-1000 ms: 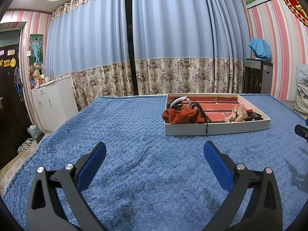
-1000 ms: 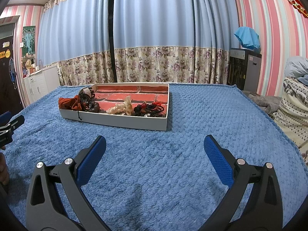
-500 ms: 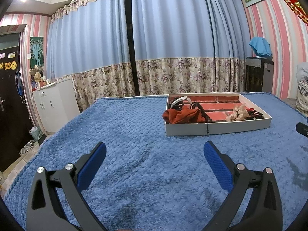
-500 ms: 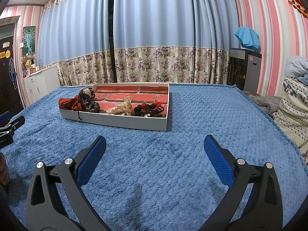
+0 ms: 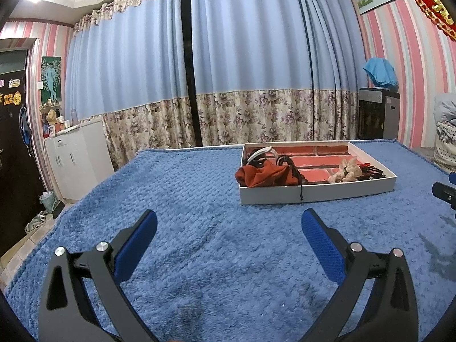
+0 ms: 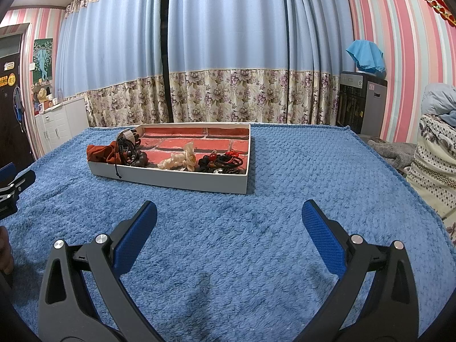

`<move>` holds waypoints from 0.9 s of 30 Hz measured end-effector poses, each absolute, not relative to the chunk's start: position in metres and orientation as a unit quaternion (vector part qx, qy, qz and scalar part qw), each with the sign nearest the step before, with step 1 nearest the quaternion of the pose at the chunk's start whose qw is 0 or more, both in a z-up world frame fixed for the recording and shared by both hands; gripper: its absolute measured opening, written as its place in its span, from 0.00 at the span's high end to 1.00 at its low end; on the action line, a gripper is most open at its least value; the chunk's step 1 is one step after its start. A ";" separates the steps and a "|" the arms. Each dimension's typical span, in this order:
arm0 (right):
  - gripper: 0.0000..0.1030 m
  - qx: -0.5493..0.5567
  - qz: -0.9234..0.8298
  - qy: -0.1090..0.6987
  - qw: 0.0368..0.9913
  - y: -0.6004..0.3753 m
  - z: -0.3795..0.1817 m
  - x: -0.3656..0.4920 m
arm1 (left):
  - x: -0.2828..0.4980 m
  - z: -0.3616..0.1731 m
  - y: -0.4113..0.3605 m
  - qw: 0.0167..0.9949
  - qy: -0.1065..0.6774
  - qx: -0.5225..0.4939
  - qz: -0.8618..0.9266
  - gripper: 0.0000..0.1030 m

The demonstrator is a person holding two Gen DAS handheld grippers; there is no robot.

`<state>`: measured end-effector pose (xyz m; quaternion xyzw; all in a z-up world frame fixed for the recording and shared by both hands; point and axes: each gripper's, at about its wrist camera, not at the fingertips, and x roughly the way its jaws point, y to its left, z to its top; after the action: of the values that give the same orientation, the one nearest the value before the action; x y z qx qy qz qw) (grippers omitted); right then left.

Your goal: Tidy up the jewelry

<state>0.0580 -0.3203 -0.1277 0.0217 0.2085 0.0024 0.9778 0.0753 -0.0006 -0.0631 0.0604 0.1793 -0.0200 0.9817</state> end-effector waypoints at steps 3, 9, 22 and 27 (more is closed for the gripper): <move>0.04 0.022 0.003 0.209 0.978 -0.320 -0.128 0.058 | 0.075 -0.063 0.002 0.982 0.181 0.057 -0.015 0.04; 0.04 0.023 0.002 0.208 0.978 -0.320 -0.129 0.058 | 0.071 -0.062 0.005 0.983 0.175 0.056 -0.003 0.04; 0.04 0.023 0.003 0.210 0.977 -0.320 -0.129 0.060 | 0.071 -0.062 0.006 0.983 0.177 0.056 -0.002 0.04; 0.04 0.023 0.003 0.210 0.977 -0.320 -0.129 0.060 | 0.071 -0.062 0.007 0.982 0.179 0.055 -0.002 0.04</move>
<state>0.0598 -0.3196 -0.1293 0.0231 0.2102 0.0028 0.9774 0.0713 0.0066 -0.0623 0.0549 0.1789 -0.0016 0.9823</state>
